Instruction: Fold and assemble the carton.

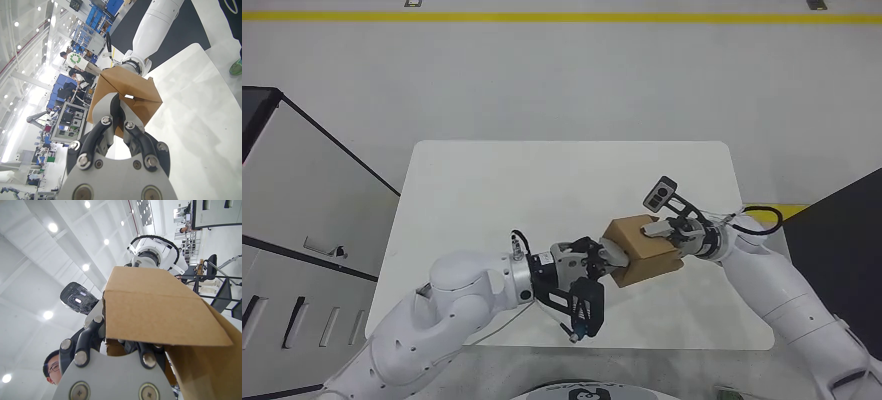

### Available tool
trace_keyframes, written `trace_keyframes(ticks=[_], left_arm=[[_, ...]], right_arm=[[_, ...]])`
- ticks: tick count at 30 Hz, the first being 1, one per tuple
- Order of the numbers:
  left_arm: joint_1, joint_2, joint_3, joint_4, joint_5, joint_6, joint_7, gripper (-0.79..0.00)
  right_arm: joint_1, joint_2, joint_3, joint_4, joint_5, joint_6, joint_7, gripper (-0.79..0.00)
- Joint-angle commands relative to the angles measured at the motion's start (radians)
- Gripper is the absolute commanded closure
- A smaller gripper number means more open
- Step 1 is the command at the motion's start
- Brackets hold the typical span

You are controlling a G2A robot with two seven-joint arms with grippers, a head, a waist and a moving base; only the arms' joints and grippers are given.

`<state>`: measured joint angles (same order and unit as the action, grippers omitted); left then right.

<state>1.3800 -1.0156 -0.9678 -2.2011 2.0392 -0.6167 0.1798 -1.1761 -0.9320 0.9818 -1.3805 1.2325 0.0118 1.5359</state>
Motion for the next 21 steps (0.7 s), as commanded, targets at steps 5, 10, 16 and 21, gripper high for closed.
trace_keyframes(ticks=[5,10,16,21], left_arm=[[-0.009,-0.002,0.009,0.003,0.004,-0.001,-0.01,0.0],[-0.014,-0.003,0.013,0.009,0.002,-0.004,-0.018,0.0],[-0.01,-0.005,-0.008,0.013,-0.047,0.02,-0.008,0.0],[0.008,0.001,-0.065,0.004,-0.1,0.033,0.014,0.0]], right_arm=[[0.005,-0.002,-0.002,0.002,-0.007,0.002,0.0,0.0],[0.009,-0.004,-0.004,0.005,-0.011,0.004,0.0,0.0],[0.011,-0.006,-0.003,0.013,-0.011,0.004,0.0,0.0],[0.01,-0.005,0.002,0.02,-0.008,0.004,0.0,0.0]])
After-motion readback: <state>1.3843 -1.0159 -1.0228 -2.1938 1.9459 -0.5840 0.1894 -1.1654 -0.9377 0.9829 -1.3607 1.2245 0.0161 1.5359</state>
